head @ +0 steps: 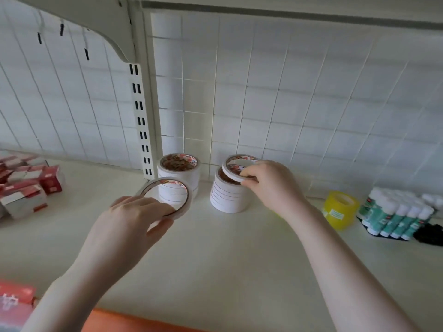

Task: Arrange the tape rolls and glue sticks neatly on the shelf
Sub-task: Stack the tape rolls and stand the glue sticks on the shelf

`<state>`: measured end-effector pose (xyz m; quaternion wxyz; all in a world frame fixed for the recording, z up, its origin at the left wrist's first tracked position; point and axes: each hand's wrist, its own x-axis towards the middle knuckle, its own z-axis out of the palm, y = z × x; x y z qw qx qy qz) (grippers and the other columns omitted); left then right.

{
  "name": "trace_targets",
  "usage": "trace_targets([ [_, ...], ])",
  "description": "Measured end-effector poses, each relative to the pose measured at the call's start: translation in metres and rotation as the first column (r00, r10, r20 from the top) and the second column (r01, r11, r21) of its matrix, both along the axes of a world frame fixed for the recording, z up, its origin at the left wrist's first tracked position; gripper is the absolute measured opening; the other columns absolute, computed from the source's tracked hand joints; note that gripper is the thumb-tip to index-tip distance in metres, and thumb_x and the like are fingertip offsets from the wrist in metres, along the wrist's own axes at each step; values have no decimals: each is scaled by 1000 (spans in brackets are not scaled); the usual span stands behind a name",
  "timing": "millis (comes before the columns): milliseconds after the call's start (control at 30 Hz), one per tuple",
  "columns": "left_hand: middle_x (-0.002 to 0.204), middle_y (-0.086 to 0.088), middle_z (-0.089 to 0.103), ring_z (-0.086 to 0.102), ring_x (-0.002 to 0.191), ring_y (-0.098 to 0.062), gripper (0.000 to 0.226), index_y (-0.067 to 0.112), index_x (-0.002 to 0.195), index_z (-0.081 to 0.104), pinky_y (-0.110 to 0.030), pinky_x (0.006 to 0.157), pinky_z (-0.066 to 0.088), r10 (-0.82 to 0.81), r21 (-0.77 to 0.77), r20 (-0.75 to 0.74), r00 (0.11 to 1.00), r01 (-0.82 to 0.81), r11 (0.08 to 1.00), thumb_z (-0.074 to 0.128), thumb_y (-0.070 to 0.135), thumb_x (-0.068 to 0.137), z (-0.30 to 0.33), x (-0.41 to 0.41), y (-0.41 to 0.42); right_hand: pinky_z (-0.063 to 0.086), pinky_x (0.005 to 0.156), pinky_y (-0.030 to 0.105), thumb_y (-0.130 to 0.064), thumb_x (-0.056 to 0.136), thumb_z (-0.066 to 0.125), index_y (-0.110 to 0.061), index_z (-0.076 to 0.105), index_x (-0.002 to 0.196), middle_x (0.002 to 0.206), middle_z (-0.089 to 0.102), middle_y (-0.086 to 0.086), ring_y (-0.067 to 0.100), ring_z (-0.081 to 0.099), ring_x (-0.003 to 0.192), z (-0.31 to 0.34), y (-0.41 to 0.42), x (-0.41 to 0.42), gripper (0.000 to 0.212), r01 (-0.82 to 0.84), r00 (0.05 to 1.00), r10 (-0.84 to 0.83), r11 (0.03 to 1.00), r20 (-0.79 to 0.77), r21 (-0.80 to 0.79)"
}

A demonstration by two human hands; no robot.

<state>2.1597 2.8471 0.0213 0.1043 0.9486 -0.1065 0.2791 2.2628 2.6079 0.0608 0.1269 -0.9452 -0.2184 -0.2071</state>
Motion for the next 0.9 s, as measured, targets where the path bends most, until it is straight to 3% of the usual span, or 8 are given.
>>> trace_targets([
  [67, 62, 11, 61, 58, 58, -20, 33, 22, 69, 67, -32, 56, 49, -11, -5, -8, 1000, 11, 1000, 40, 41, 79, -2, 4, 4, 30, 56, 34, -19, 87, 54, -18, 59, 71, 71, 52, 3, 23, 47, 74, -3, 5, 7, 16, -7, 999, 6, 1000, -53, -28],
  [167, 63, 11, 61, 59, 59, -20, 33, 22, 71, 67, -33, 58, 49, -36, -4, -40, 999, 36, 999, 41, 41, 80, -3, 9, 7, 42, 69, 33, -18, 86, 55, -14, 69, 89, 86, 64, 6, 23, 53, 83, -4, 9, 13, 15, -27, 993, 22, 999, -119, -38],
  [367, 65, 10, 61, 57, 60, -18, 31, 24, 73, 67, -32, 60, 47, -15, -41, -68, 998, 12, 999, 42, 40, 80, -6, 12, 12, 39, 69, 30, -18, 85, 61, -17, 69, 91, 84, 64, 2, 21, 53, 81, -6, 6, 19, 10, -72, 979, 75, 997, -192, 20],
  [500, 65, 11, 61, 56, 60, -17, 28, 25, 74, 67, -30, 60, 46, -26, -36, -68, 997, 23, 999, 43, 39, 80, -4, 13, 13, 45, 80, 35, -17, 85, 63, -16, 72, 93, 93, 66, 3, 22, 58, 88, -6, 2, 19, 12, -97, 969, 109, 993, -220, 65],
  [900, 64, 9, 62, 58, 60, -17, 30, 22, 74, 68, -32, 61, 49, -38, -21, -11, 999, 38, 999, 44, 39, 82, 7, 11, 16, 42, 77, 35, -18, 87, 62, -14, 71, 93, 90, 64, 5, 23, 55, 91, -16, -3, 21, 11, -152, 978, 158, 987, -140, 48],
])
